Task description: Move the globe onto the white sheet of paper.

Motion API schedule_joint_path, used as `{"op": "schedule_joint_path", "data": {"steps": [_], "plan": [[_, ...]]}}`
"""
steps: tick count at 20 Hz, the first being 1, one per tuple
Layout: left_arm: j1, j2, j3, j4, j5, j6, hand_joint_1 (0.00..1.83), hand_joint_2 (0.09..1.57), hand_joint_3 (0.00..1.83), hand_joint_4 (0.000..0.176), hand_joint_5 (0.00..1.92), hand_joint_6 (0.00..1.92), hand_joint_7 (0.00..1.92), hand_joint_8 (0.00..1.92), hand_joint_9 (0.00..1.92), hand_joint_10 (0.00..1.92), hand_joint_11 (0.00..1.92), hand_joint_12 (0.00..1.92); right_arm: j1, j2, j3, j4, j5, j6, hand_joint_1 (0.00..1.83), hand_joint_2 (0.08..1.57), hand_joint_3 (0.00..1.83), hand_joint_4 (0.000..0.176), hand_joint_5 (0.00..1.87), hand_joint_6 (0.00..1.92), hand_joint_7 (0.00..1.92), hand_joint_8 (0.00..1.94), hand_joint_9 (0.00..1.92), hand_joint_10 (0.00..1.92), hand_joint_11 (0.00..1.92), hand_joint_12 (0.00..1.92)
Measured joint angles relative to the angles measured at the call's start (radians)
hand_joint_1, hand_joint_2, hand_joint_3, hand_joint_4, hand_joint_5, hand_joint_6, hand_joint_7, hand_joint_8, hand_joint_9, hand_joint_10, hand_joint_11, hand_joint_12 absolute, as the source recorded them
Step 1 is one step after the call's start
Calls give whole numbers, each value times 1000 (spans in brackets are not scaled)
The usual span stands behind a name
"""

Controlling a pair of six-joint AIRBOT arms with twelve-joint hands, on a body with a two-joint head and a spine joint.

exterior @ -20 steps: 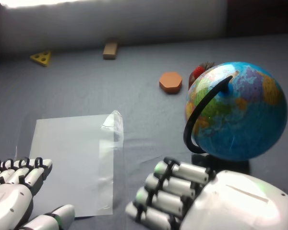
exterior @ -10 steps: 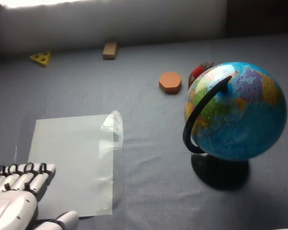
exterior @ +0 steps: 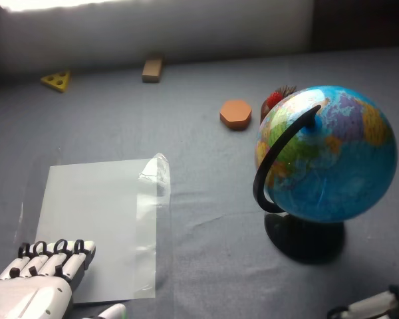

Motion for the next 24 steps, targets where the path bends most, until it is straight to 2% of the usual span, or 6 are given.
{"op": "schedule_joint_path", "data": {"steps": [4, 9, 11, 17, 20, 24], "plan": [[-4, -11, 10, 2, 6, 10, 0, 1300, 0, 0, 0, 0, 9, 0, 0, 0, 1, 2, -43, 19, 77, 39, -107, -52, 0, 1208, 0, 0, 174, 2, 178, 0, 156, 3, 0, 429], [-21, -11, 10, 9, 16, 13, 0, 1297, 0, 0, 0, 0, 9, 0, 1, 0, 0, 2, -120, 41, 185, 205, -136, -310, 0, 1208, 0, 0, 162, 0, 168, 0, 151, 0, 0, 406], [-37, -11, 8, 8, 26, 21, 0, 1297, 0, 0, 0, 0, 9, 0, 1, 0, 0, 3, -122, 40, 219, 245, -138, -312, 0, 1208, 0, 0, 166, 2, 166, 0, 150, 0, 0, 405], [-61, -9, -7, -4, 35, 36, 0, 1296, 0, 0, 0, 0, 9, 0, 1, 1, 0, 2, -126, -24, 333, 243, -145, -313, 0, 1207, 0, 0, 145, 0, 124, 0, 137, 0, 0, 334], [-69, 10, -15, -10, 39, 44, 0, 1295, 0, 0, 0, 0, 9, 0, 2, 1, 0, 1, -47, -81, 423, 200, -157, -313, 0, 1202, 0, 0, 146, 3, 142, 8, 145, 4, 0, 330], [-72, 16, -9, -30, 50, 51, 0, 1297, 0, 0, 0, 0, 9, 0, 4, 2, 6, 2, -42, -126, 501, 207, -139, -313, 0, 1198, 0, 0, 166, 11, 145, 7, 142, 2, 0, 324]]}}
